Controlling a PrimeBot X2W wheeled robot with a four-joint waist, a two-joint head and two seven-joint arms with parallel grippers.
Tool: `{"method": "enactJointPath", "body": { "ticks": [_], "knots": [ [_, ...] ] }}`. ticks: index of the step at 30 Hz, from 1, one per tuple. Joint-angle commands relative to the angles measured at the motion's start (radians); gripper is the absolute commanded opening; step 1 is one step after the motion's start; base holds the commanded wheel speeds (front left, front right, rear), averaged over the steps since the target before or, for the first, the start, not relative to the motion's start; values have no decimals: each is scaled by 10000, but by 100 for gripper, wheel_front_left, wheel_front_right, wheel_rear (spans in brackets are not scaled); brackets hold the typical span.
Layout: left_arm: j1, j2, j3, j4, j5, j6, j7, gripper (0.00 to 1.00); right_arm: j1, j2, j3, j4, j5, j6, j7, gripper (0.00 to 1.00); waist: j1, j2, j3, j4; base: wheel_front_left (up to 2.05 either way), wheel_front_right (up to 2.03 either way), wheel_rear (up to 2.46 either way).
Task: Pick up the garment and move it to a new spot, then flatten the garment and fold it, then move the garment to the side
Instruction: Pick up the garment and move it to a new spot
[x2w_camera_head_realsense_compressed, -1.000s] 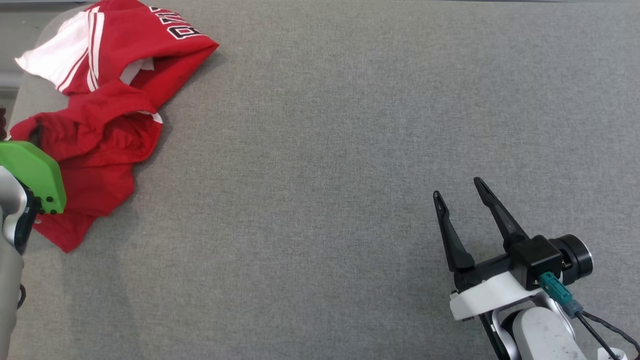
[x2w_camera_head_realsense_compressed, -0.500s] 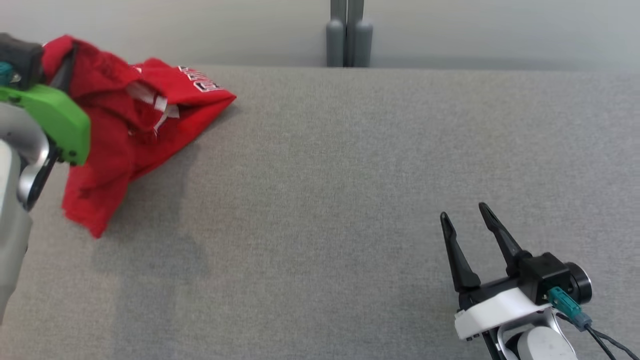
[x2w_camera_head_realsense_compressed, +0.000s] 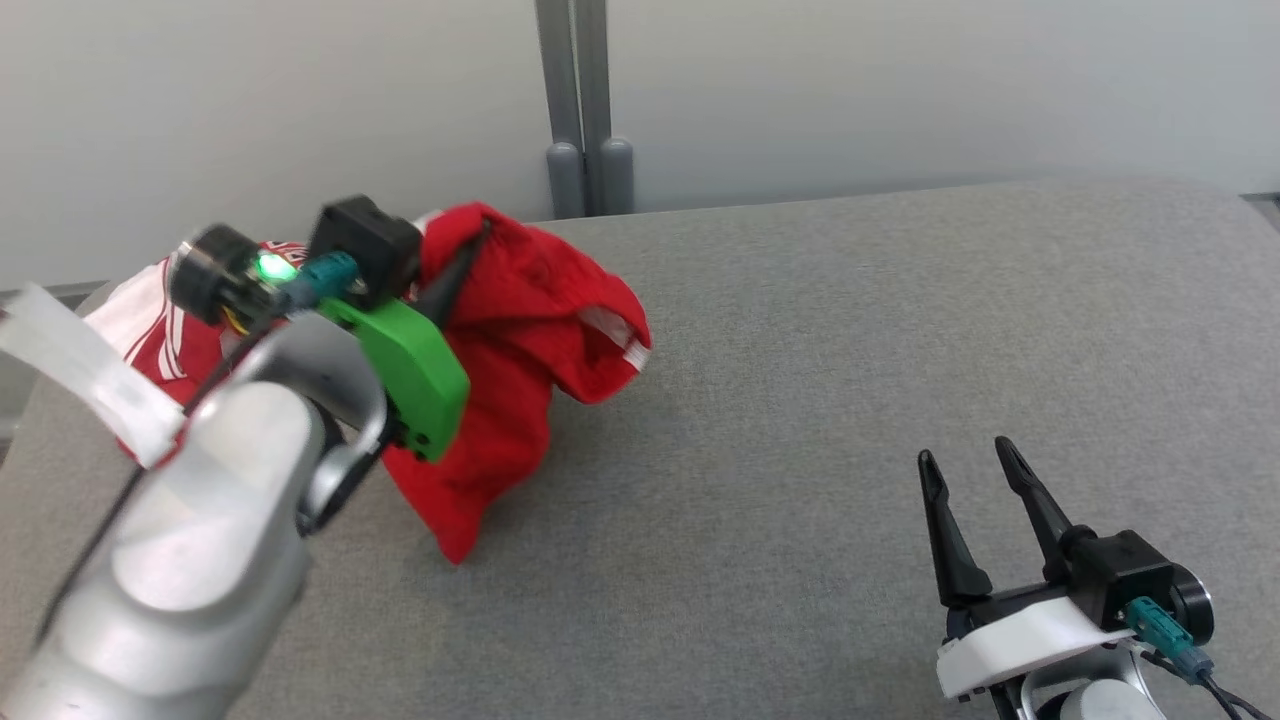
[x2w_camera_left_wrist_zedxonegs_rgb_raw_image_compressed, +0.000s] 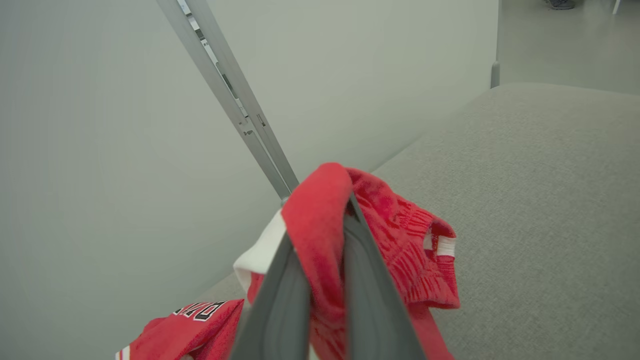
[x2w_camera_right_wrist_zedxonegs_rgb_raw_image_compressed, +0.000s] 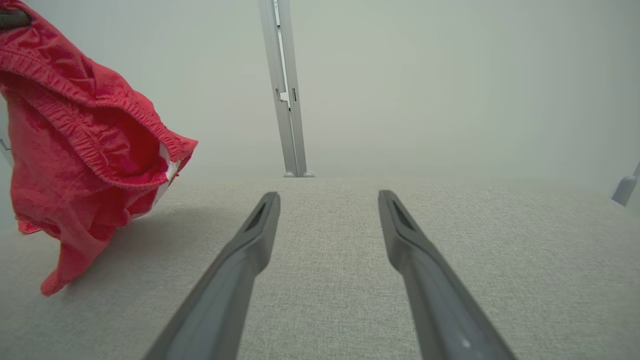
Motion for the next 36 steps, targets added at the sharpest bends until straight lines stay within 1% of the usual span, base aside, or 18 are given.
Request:
{"method": "enactJointPath", "body": {
  "ticks": [1, 3, 4, 7, 10, 12, 14, 16, 18, 19, 21, 22, 23, 24, 28, 31, 33, 36],
  "knots": [
    [389, -370, -126, 158, -92, 153, -213, 0, 85, -27, -20, 12, 21, 1, -32, 100, 1, -1, -23, -693, 0, 0, 0],
    [843, -1101, -312, 538, -253, 349, -609, 0, 57, -25, -8, 33, 33, 1, -32, 100, 1, -1, 66, -970, 0, 0, 0],
    [1096, -1546, -417, 860, -369, 452, -874, 0, 26, -25, -15, 43, 37, 1, -32, 100, 1, -1, 119, -1127, 0, 0, 0],
    [1495, -2579, -572, 1866, -476, 755, -1659, 0, -118, -25, 91, 55, 56, 1, -32, 100, 1, -1, 290, -1573, 0, 0, 0],
    [1688, -3380, -730, 3151, -425, 952, -2450, 0, -260, -25, 266, 60, 107, 1, -32, 100, 1, -1, 529, -2065, 0, 0, 0],
    [1695, -3669, -942, 3824, -479, 892, -2843, 0, -320, -28, 298, 76, 145, 1, -33, 100, 1, -1, 653, -2312, 0, 0, 0],
    [1627, -3812, -1142, 4357, -561, 894, -3168, 0, -388, -21, 365, 93, 187, 1, -32, 100, 1, -1, 765, -2542, 0, 0, 0],
    [1564, -3876, -1321, 4759, -708, 950, -3439, 0, -420, -24, 434, 115, 229, 1, -32, 100, 1, -1, 837, -2736, 0, 0, 0],
    [1547, -3900, -1601, 4772, -1051, 1027, -3678, 2, -430, -24, 503, 134, 251, 1, -32, 100, 1, -1, 881, -2886, 0, 0, 0],
    [1561, -3901, -1799, 4707, -1235, 1073, -3769, 26, -432, -25, 530, 145, 264, 1, -32, 100, 1, -1, 890, -2933, 0, 0, 0],
    [1544, -3894, -2152, 4536, -1619, 1135, -3906, 48, -451, -22, 559, 156, 278, 1, -32, 100, 1, -1, 889, -2980, 0, 0, 0],
    [1547, -3892, -2346, 4452, -1802, 1146, -3947, 53, -453, -24, 566, 174, 286, 1, -33, 100, 1, -1, 880, -2990, 0, 0, 0],
    [1544, -3892, -2570, 4323, -1976, 1137, -3994, 81, -454, -22, 566, 191, 297, 1, -32, 100, 1, -1, 864, -2987, 0, 0, 0],
    [1544, -3889, -2715, 4253, -2167, 1166, -4025, 100, -454, -24, 569, 197, 301, 1, -32, 100, 1, -1, 848, -2974, 0, 0, 0],
    [1378, -3879, -3258, 4064, -2722, 1447, -4164, 100, -447, -24, 558, 170, 292, 1, -32, 100, 1, -1, 765, -2779, 0, 0, 0],
    [1302, -3883, -3496, 3888, -2981, 1564, -4225, 100, -364, -25, 490, 166, 285, 1, -32, 100, 1, -1, 679, -2516, 0, 0, 0],
    [1317, -3878, -3538, 3772, -3062, 1629, -4260, 100, -315, -24, 456, 180, 286, 1, -32, 100, 1, -1, 598, -2326, 0, 0, 0],
    [1497, -3883, -3284, 3446, -2990, 1746, -4258, 100, -242, -25, 409, 192, 266, 1, -32, 100, 1, -1, 439, -2018, 0, 0, 0]
  ]
}}
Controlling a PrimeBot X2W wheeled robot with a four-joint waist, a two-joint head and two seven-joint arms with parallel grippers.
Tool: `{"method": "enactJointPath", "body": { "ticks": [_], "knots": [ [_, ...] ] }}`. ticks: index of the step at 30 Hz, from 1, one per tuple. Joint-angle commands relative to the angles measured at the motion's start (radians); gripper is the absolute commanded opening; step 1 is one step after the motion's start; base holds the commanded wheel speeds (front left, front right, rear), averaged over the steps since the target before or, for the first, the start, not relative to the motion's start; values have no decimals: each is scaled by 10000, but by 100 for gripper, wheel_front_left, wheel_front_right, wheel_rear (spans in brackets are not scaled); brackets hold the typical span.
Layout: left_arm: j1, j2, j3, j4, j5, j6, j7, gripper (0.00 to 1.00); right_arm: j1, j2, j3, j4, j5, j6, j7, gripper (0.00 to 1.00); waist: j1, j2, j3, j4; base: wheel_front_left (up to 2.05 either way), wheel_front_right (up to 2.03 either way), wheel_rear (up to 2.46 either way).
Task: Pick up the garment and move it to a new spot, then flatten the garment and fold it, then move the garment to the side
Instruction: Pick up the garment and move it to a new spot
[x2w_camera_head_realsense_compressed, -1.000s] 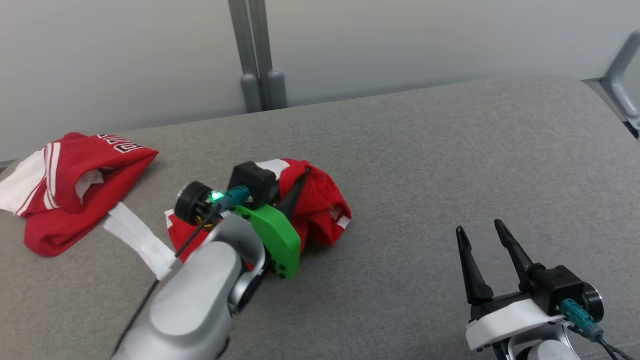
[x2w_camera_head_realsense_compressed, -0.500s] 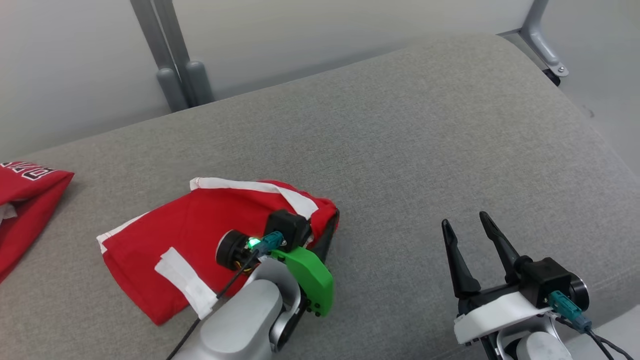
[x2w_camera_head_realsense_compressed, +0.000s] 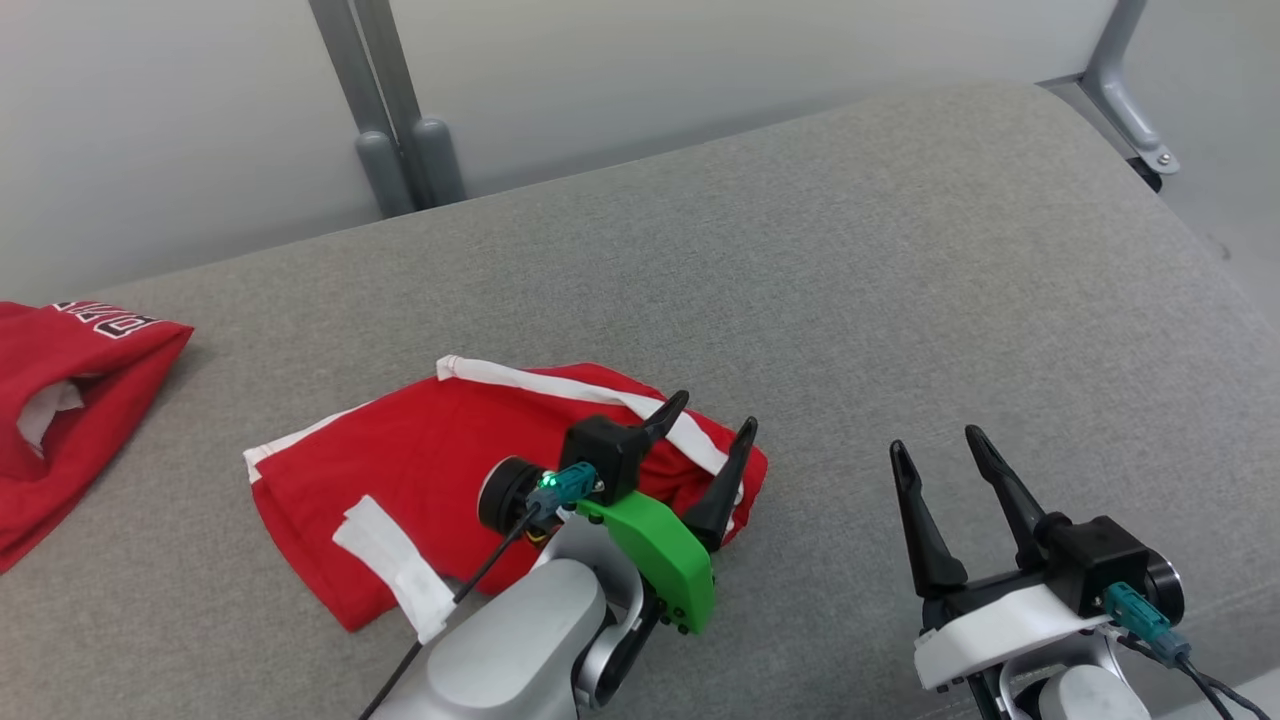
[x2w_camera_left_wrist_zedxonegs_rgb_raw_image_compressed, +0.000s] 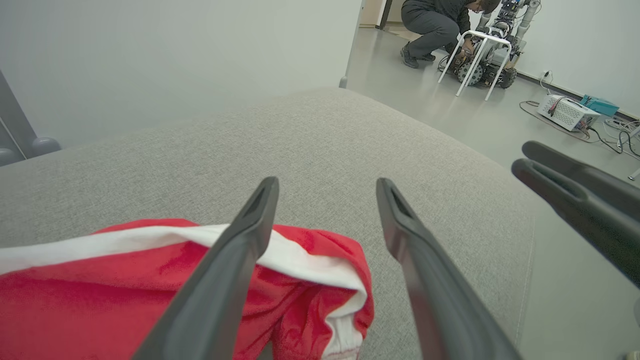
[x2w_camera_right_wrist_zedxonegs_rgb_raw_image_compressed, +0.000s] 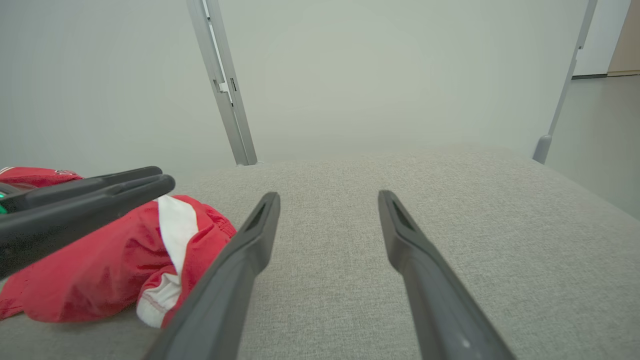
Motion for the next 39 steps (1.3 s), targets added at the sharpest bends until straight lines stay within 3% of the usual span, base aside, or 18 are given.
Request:
{"method": "enactJointPath", "body": {
  "ticks": [1, 6, 10, 19, 29, 39],
  "knots": [
    [216, 50, 199, -121, 186, 119, -38, 100, 132, -25, -34, 7, 25, 1, -32, 100, 0, -1, -273, 411, 0, 0, 0],
    [726, 55, 1361, -469, 799, 264, -42, 100, 179, -25, -136, -5, -37, 1, -32, 100, 0, -1, -567, 908, 0, 0, 0],
    [1681, 428, 3029, -1021, 1729, 331, -30, 100, 249, -25, -315, -10, -38, 1, -32, 100, 0, -1, -911, 1374, 0, 0, 0],
    [3995, 840, 5670, -2330, 3383, 617, -31, 100, 566, -27, -549, -73, -251, 1, -32, 100, 0, -1, -1411, 1938, 0, 0, 0],
    [6237, 540, 8046, -3394, 4274, 234, -32, 100, 999, -25, -691, -80, 21, 1, -32, 100, 0, -1, -1619, 2167, 0, 0, 0],
    [6622, 116, 8985, -3274, 4876, -352, -32, 100, 988, -27, -543, 46, 213, 1, -31, 100, 0, -1, -1563, 2206, 0, 0, 0]
  ]
}}
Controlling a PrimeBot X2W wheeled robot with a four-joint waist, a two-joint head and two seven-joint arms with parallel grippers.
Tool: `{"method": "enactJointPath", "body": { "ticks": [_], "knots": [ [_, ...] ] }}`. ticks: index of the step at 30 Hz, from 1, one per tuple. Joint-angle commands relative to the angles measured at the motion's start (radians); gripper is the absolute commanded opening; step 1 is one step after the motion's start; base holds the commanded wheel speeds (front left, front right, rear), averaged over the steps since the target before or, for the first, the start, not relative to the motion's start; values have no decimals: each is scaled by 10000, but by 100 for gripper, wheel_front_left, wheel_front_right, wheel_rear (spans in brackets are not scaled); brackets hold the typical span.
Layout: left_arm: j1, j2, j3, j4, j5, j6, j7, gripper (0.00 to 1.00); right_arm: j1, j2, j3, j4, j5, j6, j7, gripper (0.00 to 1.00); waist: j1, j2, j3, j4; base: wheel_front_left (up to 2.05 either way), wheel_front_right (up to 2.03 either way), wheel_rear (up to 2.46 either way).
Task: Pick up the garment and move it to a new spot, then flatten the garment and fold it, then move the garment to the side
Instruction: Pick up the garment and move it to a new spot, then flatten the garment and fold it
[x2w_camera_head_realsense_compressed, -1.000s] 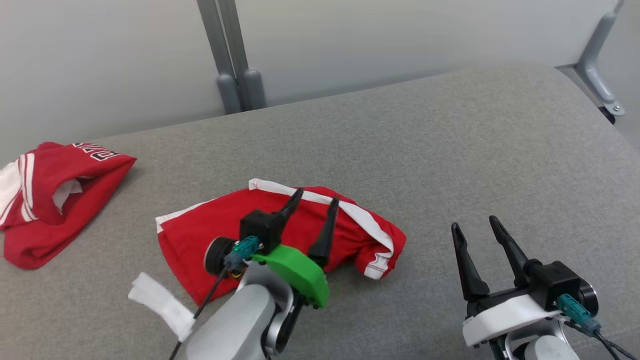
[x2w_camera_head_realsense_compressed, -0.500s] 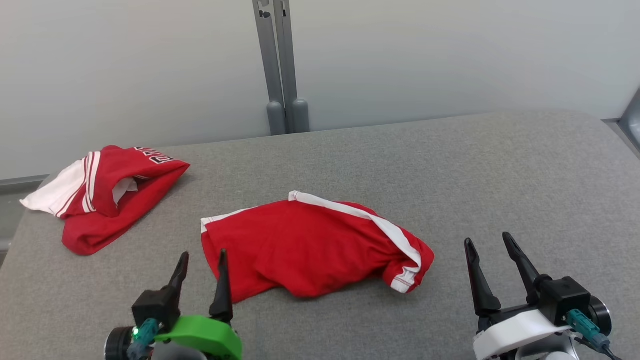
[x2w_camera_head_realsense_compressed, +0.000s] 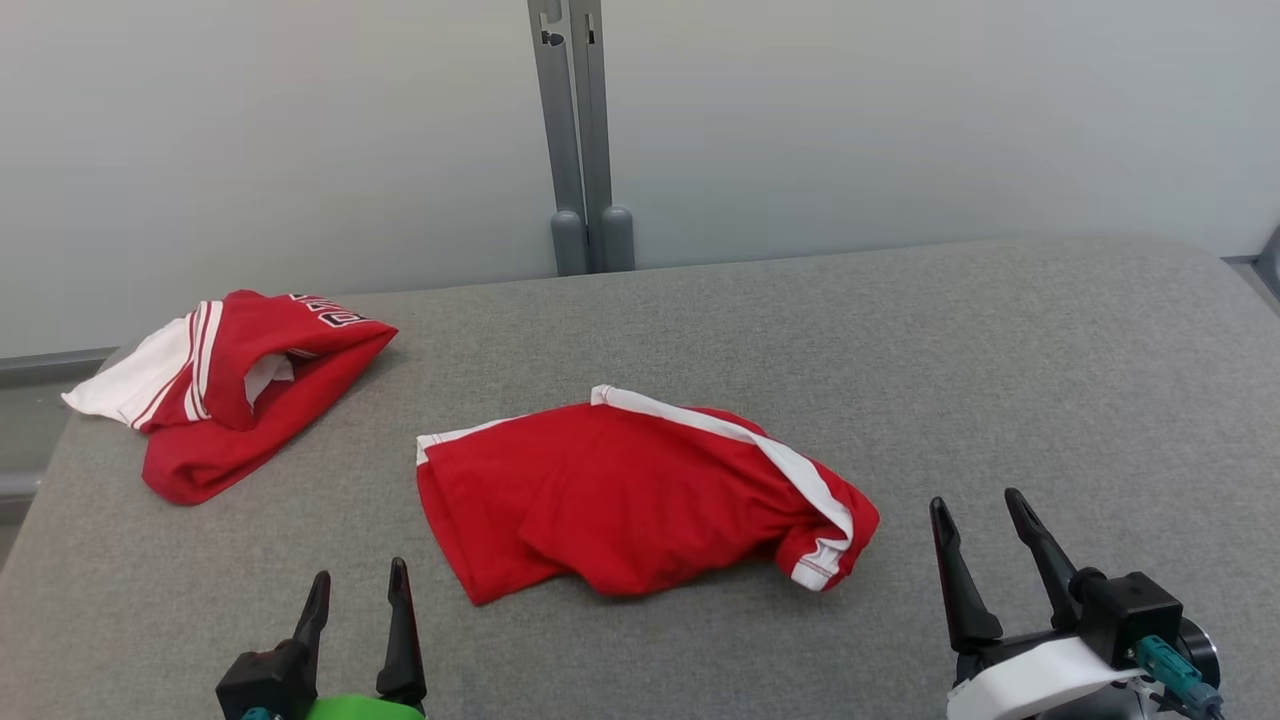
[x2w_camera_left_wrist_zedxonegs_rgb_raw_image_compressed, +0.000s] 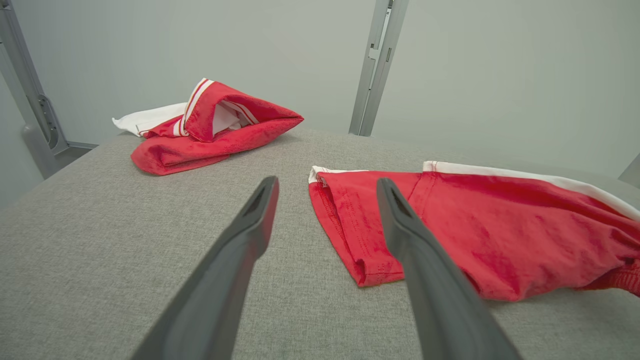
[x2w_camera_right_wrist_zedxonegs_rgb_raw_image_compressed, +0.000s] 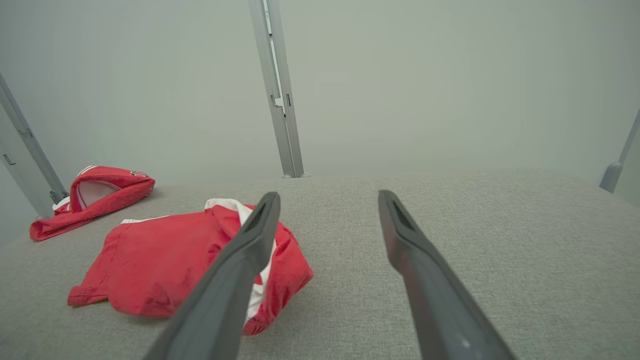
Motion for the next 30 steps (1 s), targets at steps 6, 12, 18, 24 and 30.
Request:
{"method": "enactJointPath", "body": {
  "ticks": [6, 12, 18, 24, 30],
  "knots": [
    [-2, -71, 273, 137, 235, -189, -6, 100, -68, -27, 8, 54, 58, 1, -31, 100, 0, -1, 46, -69, 0, 0, 0],
    [-67, -89, 345, 219, 335, -314, -6, 100, -91, -29, -17, 65, 71, 1, -31, 100, 0, -1, 88, -66, 0, 0, 0],
    [-116, -92, 224, 264, 190, -279, -6, 100, -104, -29, -5, 87, 97, 1, -31, 100, 0, -1, 124, -50, 0, 0, 0],
    [-121, -92, 158, 248, 137, -205, -6, 100, -141, -26, 139, 172, 65, 1, -31, 100, 0, -1, 196, -58, 0, 0, 0],
    [-268, -90, 3, 198, 100, -179, -6, 100, -1105, -35, 1186, 517, -323, 1, -31, 100, 0, -1, 372, 52, 0, 0, 0]
  ]
}}
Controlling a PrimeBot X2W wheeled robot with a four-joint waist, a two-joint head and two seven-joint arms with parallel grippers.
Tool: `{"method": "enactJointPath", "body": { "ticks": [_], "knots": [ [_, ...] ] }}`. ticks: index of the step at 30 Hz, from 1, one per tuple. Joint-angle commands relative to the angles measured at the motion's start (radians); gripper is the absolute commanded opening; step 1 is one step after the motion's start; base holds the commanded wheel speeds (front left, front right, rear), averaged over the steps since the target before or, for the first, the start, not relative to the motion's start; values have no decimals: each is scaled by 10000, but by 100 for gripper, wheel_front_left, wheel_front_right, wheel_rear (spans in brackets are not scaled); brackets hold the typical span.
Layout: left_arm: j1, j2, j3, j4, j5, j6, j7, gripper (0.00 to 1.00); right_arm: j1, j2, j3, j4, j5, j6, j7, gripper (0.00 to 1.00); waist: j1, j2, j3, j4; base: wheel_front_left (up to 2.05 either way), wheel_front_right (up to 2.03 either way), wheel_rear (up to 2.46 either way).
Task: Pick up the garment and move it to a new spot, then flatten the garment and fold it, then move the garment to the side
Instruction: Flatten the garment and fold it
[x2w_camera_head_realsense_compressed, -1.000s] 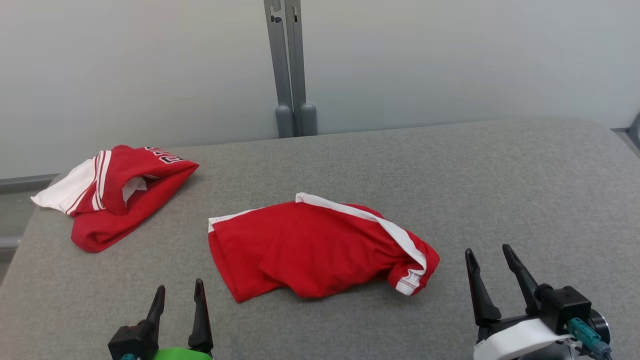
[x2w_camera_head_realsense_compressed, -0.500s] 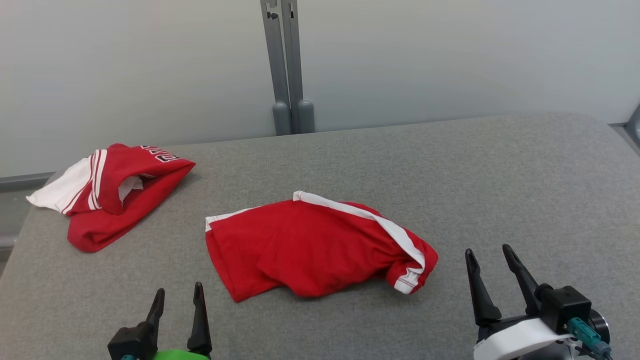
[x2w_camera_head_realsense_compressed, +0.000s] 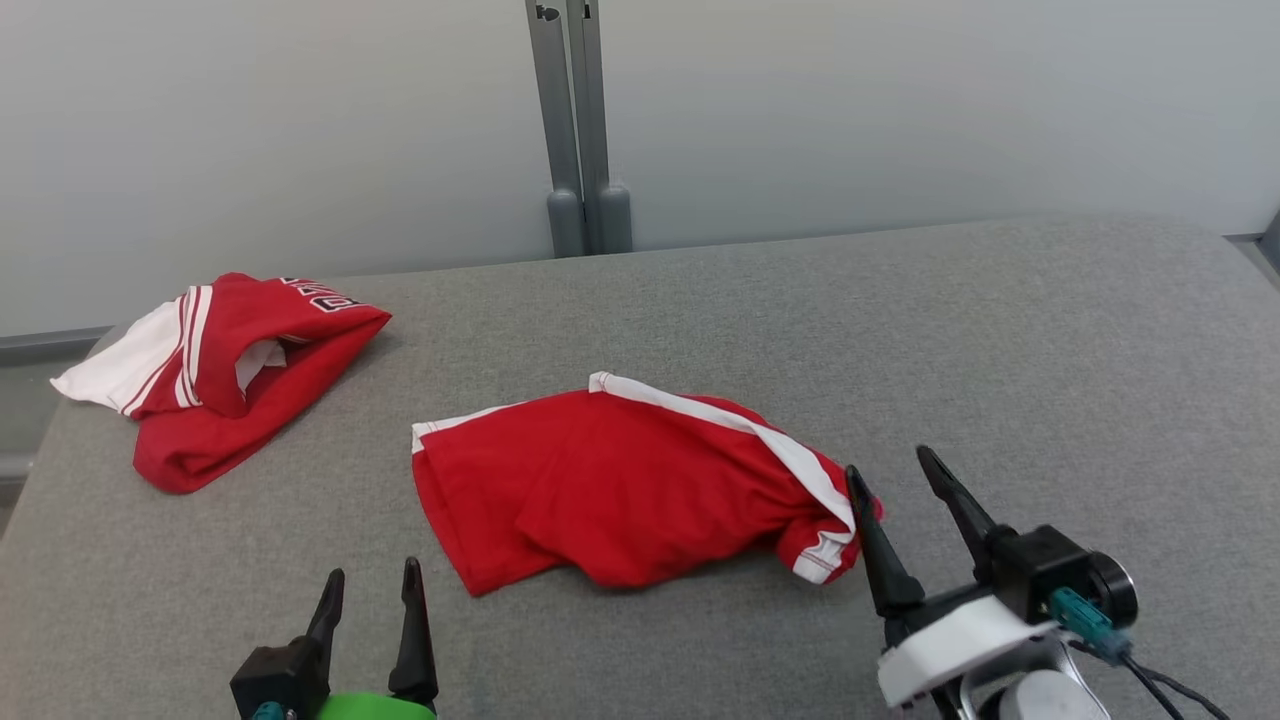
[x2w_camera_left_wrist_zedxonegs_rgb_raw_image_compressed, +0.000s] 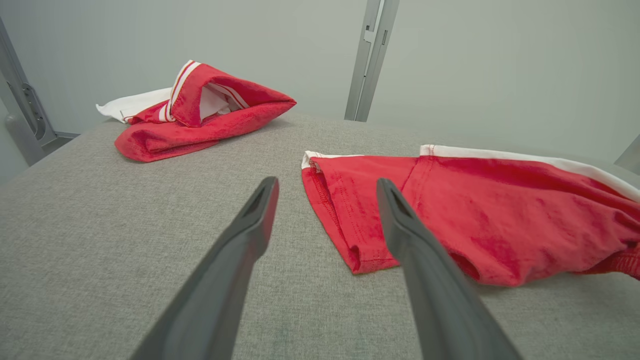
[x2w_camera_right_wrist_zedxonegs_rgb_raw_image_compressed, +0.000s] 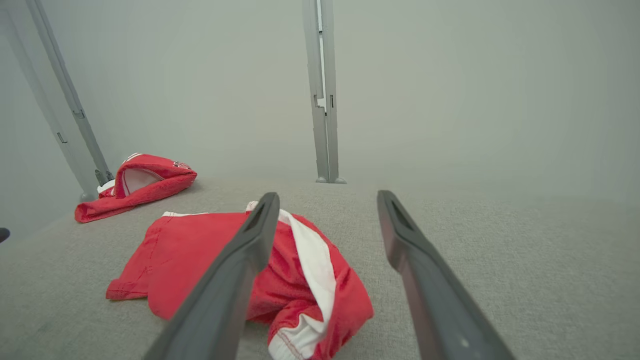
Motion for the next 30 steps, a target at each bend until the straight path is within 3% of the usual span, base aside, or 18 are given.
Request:
{"method": "enactJointPath", "body": {
  "ticks": [1, 7, 14, 22, 23, 24, 26, 27, 30],
  "knots": [
    [-225, 8, -43, -25, -37, 30, -6, 100, -365, -35, 205, 241, -182, 1, -31, 100, 0, 0, 95, 111, 0, 0, 0],
    [-405, 12, -439, -48, -250, 78, -6, 100, -2353, -48, 1059, 2563, -858, -1, 143, 100, 0, 0, 311, 725, 0, 0, 0],
    [-474, 14, -787, -29, -494, 189, -6, 100, -4406, -350, 1542, 5170, -813, -1, 1704, 100, 0, 0, 603, 1840, 0, 0, 0],
    [-532, 14, -939, -38, -671, 266, -6, 100, -5728, -670, 2382, 7123, -148, -1, 3408, 100, 0, 0, 813, 2753, 0, 0, 0],
    [-521, 14, -948, -45, -686, 286, -4, 100, -5799, -681, 2490, 7259, -19, -1, 3557, 87, 0, 0, 793, 2801, 0, 0, 0],
    [-496, 14, -937, -53, -701, 308, -6, 100, -5858, -688, 2611, 7405, 161, -1, 3731, 53, 0, 0, 766, 2834, 0, 0, 0],
    [-441, 14, -923, -61, -706, 335, -6, 100, -5933, -717, 2830, 7554, 446, -1, 3881, 25, 0, 0, 711, 2861, 0, 0, 0],
    [-417, 14, -913, -60, -705, 342, -4, 100, -5980, -756, 2903, 7580, 534, -1, 3884, 0, 0, 0, 684, 2860, 0, 0, 0],
    [-329, 14, -845, -71, -655, 362, -6, 100, -6063, -818, 3112, 7526, 793, -1, 3565, 0, 0, 0, 556, 2785, 0, 0, 0]
  ]
}}
